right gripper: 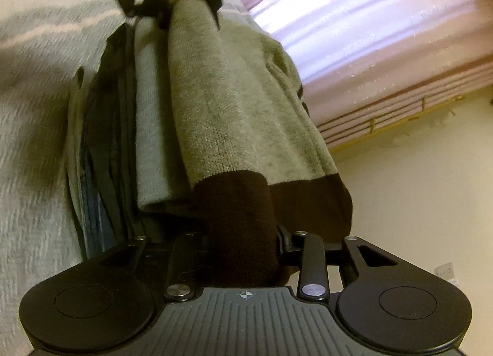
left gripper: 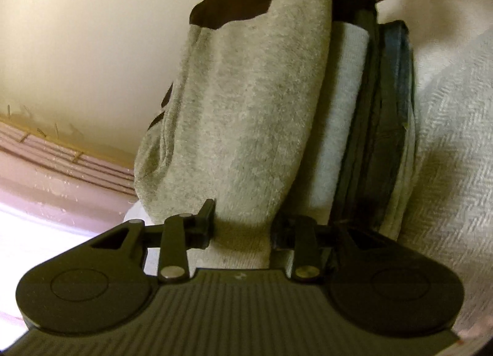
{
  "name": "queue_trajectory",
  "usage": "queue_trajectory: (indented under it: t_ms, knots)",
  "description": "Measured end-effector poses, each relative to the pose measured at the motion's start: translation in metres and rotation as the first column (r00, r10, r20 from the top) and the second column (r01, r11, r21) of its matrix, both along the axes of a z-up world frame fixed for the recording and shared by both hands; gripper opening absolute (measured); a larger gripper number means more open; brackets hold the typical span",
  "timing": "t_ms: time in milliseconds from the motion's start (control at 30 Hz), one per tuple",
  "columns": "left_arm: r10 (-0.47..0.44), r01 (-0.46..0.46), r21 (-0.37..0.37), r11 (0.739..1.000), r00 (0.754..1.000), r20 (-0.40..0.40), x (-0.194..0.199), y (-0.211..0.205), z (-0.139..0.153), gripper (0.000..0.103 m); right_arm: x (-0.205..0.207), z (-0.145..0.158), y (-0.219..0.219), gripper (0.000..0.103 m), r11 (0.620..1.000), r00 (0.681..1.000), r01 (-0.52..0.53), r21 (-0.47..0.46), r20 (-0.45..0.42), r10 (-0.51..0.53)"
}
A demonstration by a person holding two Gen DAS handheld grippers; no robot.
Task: Fold large clothes
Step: 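Carry the folded sweater with both grippers to the stack of clothes, then lower the sweater onto the clothes stack and open both grippers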
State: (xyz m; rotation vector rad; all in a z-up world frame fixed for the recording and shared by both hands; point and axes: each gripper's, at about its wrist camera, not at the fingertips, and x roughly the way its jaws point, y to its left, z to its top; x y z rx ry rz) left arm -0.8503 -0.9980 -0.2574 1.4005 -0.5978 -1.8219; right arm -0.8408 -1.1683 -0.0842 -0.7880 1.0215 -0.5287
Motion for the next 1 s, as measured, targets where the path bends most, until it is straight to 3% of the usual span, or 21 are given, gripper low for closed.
queue_trajectory:
  t_ms: [167, 233, 433, 600, 767, 833, 900, 1000]
  knots:
    - [-0.023, 0.022, 0.013, 1.000, 1.000, 0.016, 0.016, -0.010, 0.007, 0.037, 0.001, 0.007, -0.003, 0.036, 1.000, 0.999, 0.016, -0.019, -0.038, -0.017]
    - [-0.017, 0.017, 0.016, 1.000, 1.000, 0.011, 0.023, -0.002, -0.002, 0.038, -0.005, 0.003, 0.002, 0.037, 0.999, 0.998, 0.022, -0.029, -0.050, -0.023]
    - [0.069, -0.067, 0.034, 0.997, 0.996, -0.059, 0.036, 0.003, 0.002, 0.037, -0.001, -0.018, 0.009, 0.041, 0.998, 0.996, 0.040, -0.042, -0.084, -0.044]
    - [0.162, -0.151, 0.093, 0.984, 0.980, -0.113, 0.054, 0.002, 0.016, 0.040, -0.006, -0.002, 0.015, 0.042, 0.994, 0.992, 0.108, -0.005, -0.061, -0.109]
    - [0.256, -0.228, 0.146, 0.963, 0.941, -0.220, 0.073, 0.018, 0.050, 0.040, -0.016, 0.017, 0.021, 0.043, 0.982, 0.982, 0.184, 0.048, -0.045, -0.182]
    - [0.270, -0.234, 0.156, 0.960, 0.922, -0.276, 0.074, 0.023, 0.067, 0.040, -0.022, 0.031, 0.026, 0.043, 0.968, 0.973, 0.230, 0.098, -0.005, -0.230]
    - [0.271, -0.231, 0.158, 0.960, 0.905, -0.327, 0.070, 0.018, 0.080, 0.040, -0.028, 0.055, 0.028, 0.042, 0.940, 0.948, 0.280, 0.193, 0.098, -0.302]
    - [0.283, -0.227, 0.182, 0.957, 0.870, -0.404, 0.060, -0.001, 0.092, 0.040, -0.031, 0.090, 0.018, 0.042, 0.883, 0.872, 0.308, 0.354, 0.266, -0.410]
